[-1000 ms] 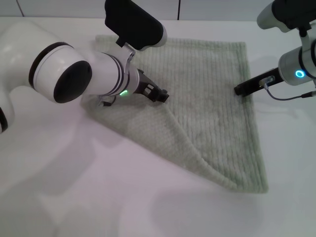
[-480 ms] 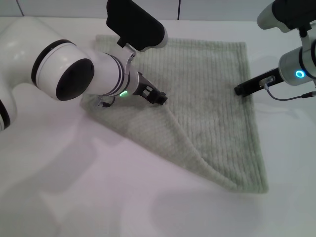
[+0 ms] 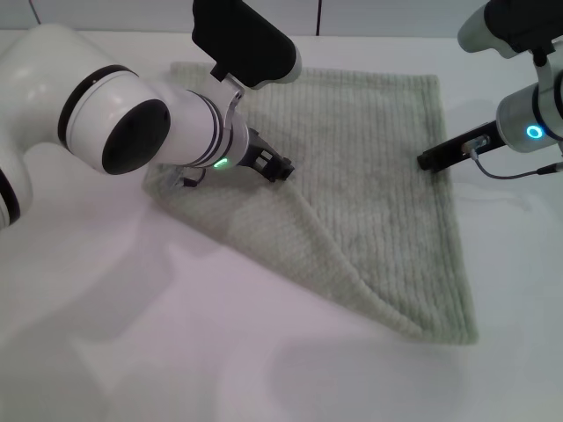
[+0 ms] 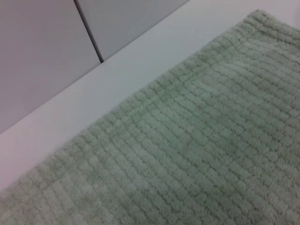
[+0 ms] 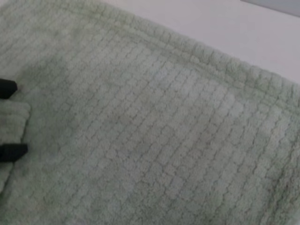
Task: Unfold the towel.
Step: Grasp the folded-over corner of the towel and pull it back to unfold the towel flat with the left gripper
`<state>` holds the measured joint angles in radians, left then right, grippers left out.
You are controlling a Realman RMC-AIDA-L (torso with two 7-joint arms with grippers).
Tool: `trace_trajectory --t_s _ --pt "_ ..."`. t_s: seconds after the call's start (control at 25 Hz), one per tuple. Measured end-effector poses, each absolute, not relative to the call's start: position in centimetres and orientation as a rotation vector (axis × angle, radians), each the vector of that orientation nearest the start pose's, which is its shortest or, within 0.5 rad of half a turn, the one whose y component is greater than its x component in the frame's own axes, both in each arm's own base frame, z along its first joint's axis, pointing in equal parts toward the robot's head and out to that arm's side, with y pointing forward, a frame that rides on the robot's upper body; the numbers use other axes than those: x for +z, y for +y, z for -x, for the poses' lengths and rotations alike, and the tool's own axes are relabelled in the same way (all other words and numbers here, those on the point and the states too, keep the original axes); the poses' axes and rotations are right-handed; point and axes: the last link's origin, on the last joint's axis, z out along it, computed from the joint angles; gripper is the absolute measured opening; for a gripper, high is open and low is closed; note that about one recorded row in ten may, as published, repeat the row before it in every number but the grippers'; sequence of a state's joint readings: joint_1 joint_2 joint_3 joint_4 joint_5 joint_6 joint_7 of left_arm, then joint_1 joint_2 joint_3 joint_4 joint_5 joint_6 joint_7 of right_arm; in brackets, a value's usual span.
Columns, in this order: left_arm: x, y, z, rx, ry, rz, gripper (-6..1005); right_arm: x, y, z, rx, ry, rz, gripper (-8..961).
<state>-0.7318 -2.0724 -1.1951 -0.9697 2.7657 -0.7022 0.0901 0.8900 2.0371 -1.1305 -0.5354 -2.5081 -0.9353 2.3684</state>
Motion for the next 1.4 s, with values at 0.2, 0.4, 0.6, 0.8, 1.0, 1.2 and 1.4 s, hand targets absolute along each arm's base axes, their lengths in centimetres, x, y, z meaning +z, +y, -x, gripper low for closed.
trace_trajectory --t_s 0.2,0.4,0.6,0.8,1.0,1.2,1.4 --pt "-10.1 40.2 16.6 0.289 -0.627 2.33 688 -3.9 43.4 -23.2 -0.22 1.082 2.391 10" --pt "-10.1 40.2 16.5 0.298 -0.626 2.332 574 -3.9 43.4 -23.2 -0.22 1.081 2.391 11" --pt "-10.1 40.2 16.4 0.318 -0.601 2.338 416 -3.9 43.4 -23.2 -0.221 1.079 2.392 11" --pt "-9.9 40.2 16.3 0.348 -0.554 2.332 237 -3.9 43.4 -23.3 -0.221 1.08 2.392 11" --pt "-9.8 40.1 16.1 0.387 -0.545 2.333 71 -3.9 43.4 -23.3 -0.221 1.079 2.392 11" --pt "-9.4 39.5 15.3 0.372 -0.539 2.344 15 -3.9 43.4 -23.3 -0.22 1.078 2.392 11" --pt "-8.5 38.6 14.3 0.369 -0.507 2.336 15 -3.9 43.4 -23.3 -0.22 1.078 2.392 12"
